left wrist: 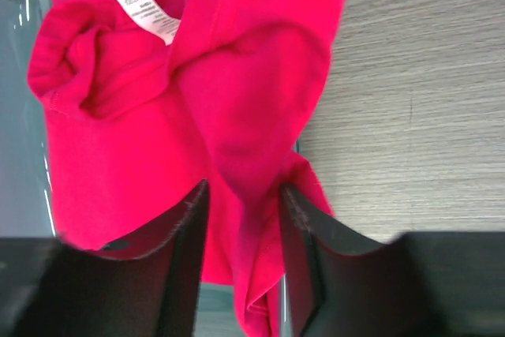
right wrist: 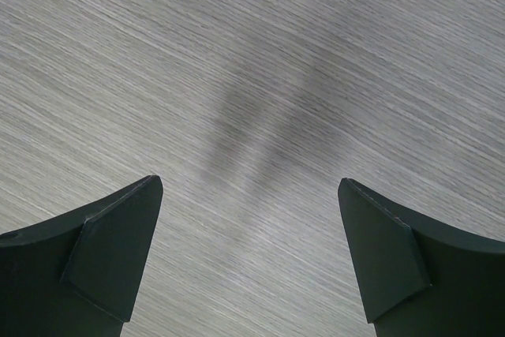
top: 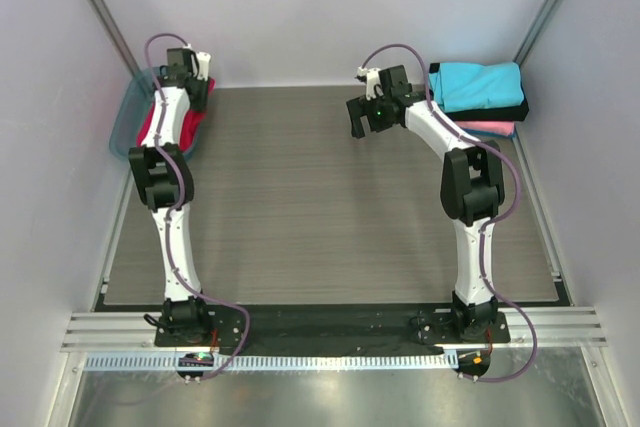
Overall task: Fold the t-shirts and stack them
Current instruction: Grab the tshirt from the pile
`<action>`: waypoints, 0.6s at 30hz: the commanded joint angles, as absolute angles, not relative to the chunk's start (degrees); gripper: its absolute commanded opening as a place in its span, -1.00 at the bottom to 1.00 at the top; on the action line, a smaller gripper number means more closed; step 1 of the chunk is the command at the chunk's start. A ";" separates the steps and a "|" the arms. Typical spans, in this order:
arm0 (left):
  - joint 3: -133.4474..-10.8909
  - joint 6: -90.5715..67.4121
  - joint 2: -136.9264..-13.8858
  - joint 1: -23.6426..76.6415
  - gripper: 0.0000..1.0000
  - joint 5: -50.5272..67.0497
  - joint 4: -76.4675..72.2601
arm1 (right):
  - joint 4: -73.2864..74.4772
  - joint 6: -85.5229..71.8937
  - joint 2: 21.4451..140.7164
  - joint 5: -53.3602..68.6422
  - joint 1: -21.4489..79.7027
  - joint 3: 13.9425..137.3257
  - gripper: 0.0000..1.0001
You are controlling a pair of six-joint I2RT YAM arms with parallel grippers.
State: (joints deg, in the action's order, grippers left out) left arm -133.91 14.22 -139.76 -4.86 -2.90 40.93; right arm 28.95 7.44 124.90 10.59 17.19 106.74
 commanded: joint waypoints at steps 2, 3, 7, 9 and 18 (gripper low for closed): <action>-136.85 15.21 -139.74 -5.27 -0.29 -3.43 38.76 | 27.86 7.73 124.28 9.93 17.14 108.37 0.99; -136.76 15.12 -139.83 -5.19 -0.44 -3.51 38.59 | 27.77 7.73 124.28 9.93 17.14 108.11 1.00; -136.50 14.85 -138.69 -5.19 -0.75 -3.87 38.15 | 27.69 7.65 124.45 10.11 17.14 108.02 1.00; -136.32 15.03 -136.95 -5.27 -0.91 -4.48 38.06 | 27.69 7.47 124.63 10.28 17.14 108.37 0.99; -137.63 15.20 -123.68 -4.92 -0.99 -1.59 36.21 | 27.60 6.68 125.42 10.81 17.14 111.27 1.00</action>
State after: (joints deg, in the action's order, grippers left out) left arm -134.58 15.03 -135.83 -4.91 -3.64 40.18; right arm 28.88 7.31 125.93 10.46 17.19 108.03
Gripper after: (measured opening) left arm 0.010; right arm 0.996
